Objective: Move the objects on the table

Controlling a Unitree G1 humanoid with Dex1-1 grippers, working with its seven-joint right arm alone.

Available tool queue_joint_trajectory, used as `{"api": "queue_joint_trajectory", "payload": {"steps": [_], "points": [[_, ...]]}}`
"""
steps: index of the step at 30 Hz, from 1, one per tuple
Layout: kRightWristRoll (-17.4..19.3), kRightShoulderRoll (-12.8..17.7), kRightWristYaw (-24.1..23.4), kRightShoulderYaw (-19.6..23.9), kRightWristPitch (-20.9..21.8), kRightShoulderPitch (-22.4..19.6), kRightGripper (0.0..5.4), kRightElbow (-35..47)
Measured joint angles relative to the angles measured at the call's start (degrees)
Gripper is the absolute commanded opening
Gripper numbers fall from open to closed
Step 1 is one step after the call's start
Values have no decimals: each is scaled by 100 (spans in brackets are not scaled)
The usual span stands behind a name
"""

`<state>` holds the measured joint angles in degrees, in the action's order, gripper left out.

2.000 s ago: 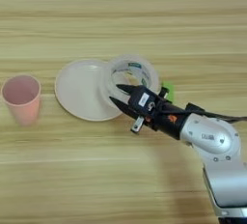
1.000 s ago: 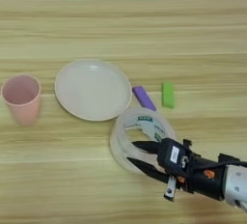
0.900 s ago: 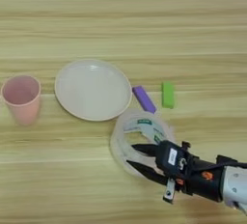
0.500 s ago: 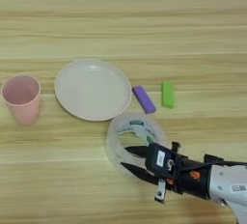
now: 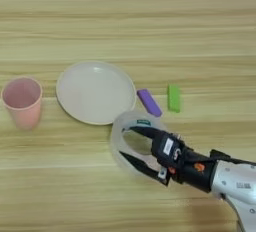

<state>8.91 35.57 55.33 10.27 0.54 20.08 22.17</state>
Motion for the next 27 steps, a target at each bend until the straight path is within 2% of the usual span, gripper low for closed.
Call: {"api": "queue_joint_trajectory", "payload": {"steps": [3, 8, 12, 16, 19, 20, 21, 24, 27], "points": [[422, -148, -243, 247, -237, -225, 368, 52], [1064, -250, -382, 544, -579, -436, 421, 137], [1192, -270, -467, 625, -663, -529, 478, 124], [1155, -468, -1117, 830, -778, -932, 532, -360], [990, -760, -2005, 1032, -887, -1489, 536, -1137], [942, -777, -2112, 1050, -878, -1554, 536, -1231], [861, -827, -2286, 1066, -855, -1669, 536, -1439], [286, -986, -2915, 992, -618, -1961, 536, -2374], [-21, -1101, -3226, 853, -368, -2142, 536, -2920]]}}
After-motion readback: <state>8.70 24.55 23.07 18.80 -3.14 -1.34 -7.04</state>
